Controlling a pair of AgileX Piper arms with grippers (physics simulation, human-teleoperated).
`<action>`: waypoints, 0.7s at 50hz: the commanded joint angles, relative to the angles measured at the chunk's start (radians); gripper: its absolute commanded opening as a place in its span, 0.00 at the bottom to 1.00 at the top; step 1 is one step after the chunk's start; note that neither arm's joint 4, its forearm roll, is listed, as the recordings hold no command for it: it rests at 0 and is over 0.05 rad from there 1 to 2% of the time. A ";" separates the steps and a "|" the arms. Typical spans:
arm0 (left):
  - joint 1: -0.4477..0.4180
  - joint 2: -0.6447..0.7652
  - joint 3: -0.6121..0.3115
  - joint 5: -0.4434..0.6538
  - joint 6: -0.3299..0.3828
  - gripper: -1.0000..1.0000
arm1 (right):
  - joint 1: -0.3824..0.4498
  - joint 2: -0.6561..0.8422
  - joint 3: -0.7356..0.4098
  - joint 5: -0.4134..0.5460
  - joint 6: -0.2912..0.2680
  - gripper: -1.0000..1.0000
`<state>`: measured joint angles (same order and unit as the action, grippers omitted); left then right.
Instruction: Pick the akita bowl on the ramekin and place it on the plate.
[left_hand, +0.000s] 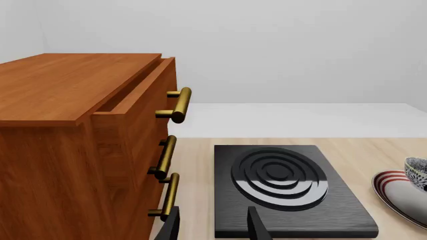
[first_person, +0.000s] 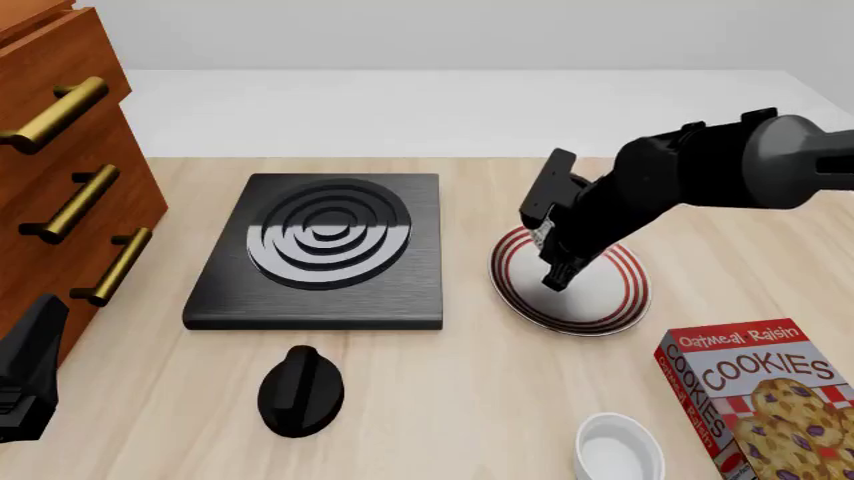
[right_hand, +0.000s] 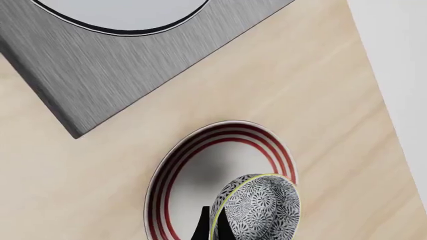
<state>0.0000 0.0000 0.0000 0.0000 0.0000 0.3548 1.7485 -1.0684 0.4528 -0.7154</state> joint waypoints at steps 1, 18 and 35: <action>0.000 0.000 0.000 0.000 0.000 1.00 | 0.007 0.007 -0.001 0.003 0.014 0.00; 0.000 0.000 0.000 0.000 0.000 1.00 | 0.003 0.033 0.012 -0.018 0.028 0.00; 0.000 0.000 0.000 0.000 0.000 1.00 | 0.000 0.039 0.024 -0.036 0.034 1.00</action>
<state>0.0000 0.0000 0.0000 0.0000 0.0000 0.3554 1.7848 -1.0504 0.4265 -0.6865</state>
